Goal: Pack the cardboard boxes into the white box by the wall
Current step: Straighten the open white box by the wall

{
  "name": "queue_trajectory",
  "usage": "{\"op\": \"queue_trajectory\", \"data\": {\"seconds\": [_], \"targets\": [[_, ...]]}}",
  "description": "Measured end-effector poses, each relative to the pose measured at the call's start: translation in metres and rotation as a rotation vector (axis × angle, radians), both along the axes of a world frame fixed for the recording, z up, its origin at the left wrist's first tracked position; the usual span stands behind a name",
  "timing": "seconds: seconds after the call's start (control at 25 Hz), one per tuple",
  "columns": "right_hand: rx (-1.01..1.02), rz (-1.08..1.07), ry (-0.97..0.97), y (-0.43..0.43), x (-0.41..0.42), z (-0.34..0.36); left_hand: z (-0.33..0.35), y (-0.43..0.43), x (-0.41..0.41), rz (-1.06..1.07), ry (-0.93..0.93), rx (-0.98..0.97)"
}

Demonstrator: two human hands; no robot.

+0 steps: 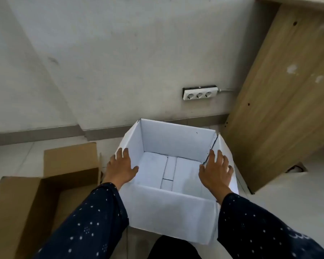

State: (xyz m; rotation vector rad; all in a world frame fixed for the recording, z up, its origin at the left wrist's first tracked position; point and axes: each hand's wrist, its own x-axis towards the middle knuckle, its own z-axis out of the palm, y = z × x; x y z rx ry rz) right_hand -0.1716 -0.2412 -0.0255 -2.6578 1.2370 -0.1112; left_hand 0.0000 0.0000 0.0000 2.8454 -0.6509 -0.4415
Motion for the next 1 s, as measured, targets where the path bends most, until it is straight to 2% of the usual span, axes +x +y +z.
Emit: {"op": "queue_trajectory", "data": {"seconds": [0.08, 0.2, 0.32, 0.52, 0.72, 0.84, 1.0], "targets": [[0.067, -0.126, 0.01, -0.009, -0.007, -0.008, -0.008, -0.005, 0.007, 0.049, 0.034, 0.013], [0.246, -0.192, -0.098, -0.016, -0.013, -0.032, -0.025, -0.005, 0.012, 0.073, 0.052, 0.031], [0.298, -0.129, -0.166, -0.028, 0.006, -0.042, -0.038, -0.006, 0.012, 0.055, -0.011, 0.064], [0.256, 0.03, -0.124, -0.071, 0.055, -0.042, -0.05, -0.016, 0.021, 0.133, -0.055, 0.006], [0.286, 0.085, -0.109, -0.106, 0.087, -0.032, -0.053, -0.028, 0.039, 0.19, 0.12, -0.107], [0.353, 0.003, -0.076, -0.107, 0.071, -0.031, -0.05, -0.024, 0.049, 0.153, 0.276, -0.159], [0.25, -0.098, -0.074, -0.073, 0.035, -0.048, -0.05, -0.017, 0.052, 0.092, 0.339, -0.173]]}}
